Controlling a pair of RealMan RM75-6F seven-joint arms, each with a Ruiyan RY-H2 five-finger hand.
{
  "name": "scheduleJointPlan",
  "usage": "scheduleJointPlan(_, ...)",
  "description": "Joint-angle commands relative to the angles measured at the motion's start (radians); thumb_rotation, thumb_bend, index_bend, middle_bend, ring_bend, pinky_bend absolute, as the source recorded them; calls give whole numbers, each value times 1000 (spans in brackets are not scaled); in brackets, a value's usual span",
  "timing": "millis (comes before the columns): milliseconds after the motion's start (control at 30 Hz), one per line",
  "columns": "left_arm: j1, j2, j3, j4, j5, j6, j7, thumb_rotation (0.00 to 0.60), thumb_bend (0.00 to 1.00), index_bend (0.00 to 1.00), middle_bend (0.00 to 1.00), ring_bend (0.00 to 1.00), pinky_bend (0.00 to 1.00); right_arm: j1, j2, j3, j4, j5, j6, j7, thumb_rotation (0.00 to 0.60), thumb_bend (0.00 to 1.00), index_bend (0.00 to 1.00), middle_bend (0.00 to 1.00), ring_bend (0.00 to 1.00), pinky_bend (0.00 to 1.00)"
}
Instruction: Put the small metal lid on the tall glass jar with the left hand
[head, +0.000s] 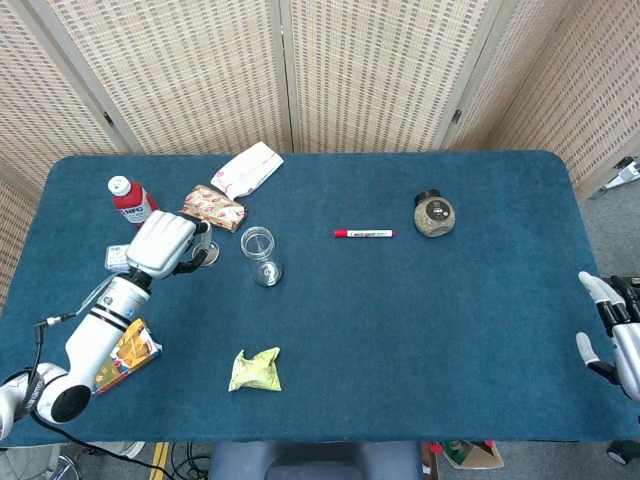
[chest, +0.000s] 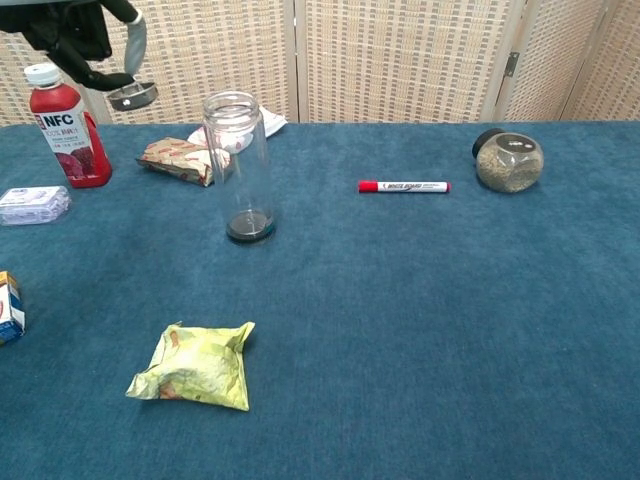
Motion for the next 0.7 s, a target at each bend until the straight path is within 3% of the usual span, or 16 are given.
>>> scheduleJointPlan(33, -34, -9, -17, 1, -23, -15, 19, 600, 443, 619, 1000, 986, 1000, 1, 3, 2, -5, -2, 3, -3, 600, 421, 49, 147, 26, 126)
scheduleJointPlan(700, -203, -128, -25, 94, -188, -82, 119, 600, 440, 616, 1000, 989, 1000, -8, 13, 1, -5, 2, 15, 1, 600, 421, 49, 146, 26, 126)
